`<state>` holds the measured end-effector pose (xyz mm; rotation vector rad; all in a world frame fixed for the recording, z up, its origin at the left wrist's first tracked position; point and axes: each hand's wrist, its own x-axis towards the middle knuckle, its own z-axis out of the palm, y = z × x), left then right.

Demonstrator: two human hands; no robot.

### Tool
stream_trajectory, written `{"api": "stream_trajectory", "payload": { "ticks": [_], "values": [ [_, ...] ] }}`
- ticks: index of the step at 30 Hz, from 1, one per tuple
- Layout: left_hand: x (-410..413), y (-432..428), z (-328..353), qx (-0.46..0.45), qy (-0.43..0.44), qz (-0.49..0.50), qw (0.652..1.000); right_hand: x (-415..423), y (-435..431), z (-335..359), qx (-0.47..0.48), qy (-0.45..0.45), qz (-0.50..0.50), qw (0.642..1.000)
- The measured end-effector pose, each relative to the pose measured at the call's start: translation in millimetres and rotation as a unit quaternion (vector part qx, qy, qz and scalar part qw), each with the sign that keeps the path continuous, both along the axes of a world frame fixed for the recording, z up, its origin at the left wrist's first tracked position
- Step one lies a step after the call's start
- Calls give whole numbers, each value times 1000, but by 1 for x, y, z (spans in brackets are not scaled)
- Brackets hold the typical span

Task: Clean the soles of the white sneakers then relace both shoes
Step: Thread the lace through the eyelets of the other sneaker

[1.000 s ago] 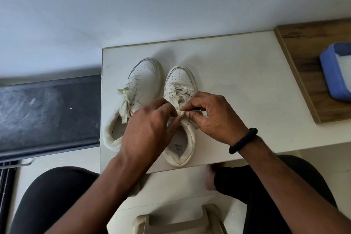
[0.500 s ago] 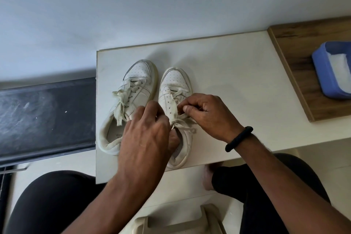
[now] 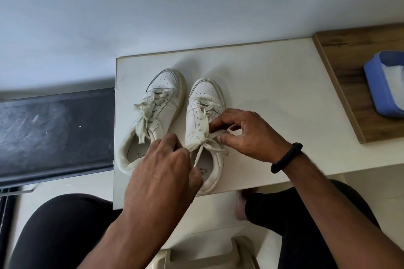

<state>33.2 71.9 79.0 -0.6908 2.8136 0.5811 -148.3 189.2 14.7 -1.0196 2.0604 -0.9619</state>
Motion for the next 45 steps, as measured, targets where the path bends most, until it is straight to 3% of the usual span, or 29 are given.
{"api": "stream_trajectory", "payload": {
  "ticks": [8, 12, 13, 19, 27, 35, 41, 45],
  "values": [
    [-4, -4, 15, -4, -39, -35, 999, 1, -2, -2, -14, 9, -29, 999],
    [-22, -7, -3, 5, 119, 86, 989, 2, -3, -2, -16, 13, -36, 999],
    [-30, -7, -9, 1, 121, 105, 987, 2, -4, -2, -15, 17, -37, 999],
    [-53, 4, -28, -42, -29, 79, 996, 2, -2, -3, 1, 42, -44, 998],
    [-39, -4, -20, -33, -34, 63, 997, -1, 0, -3, -37, 57, -105, 992],
    [-24, -23, -14, 69, 8, 105, 992, -2, 1, 7, -130, 45, -36, 990],
    [-21, -26, -22, 104, 40, 109, 988, 14, -8, -2, -55, 100, 40, 993],
    [-21, -29, -22, 112, 31, 112, 987, 14, -9, -6, -48, 129, 35, 990]
  ]
}}
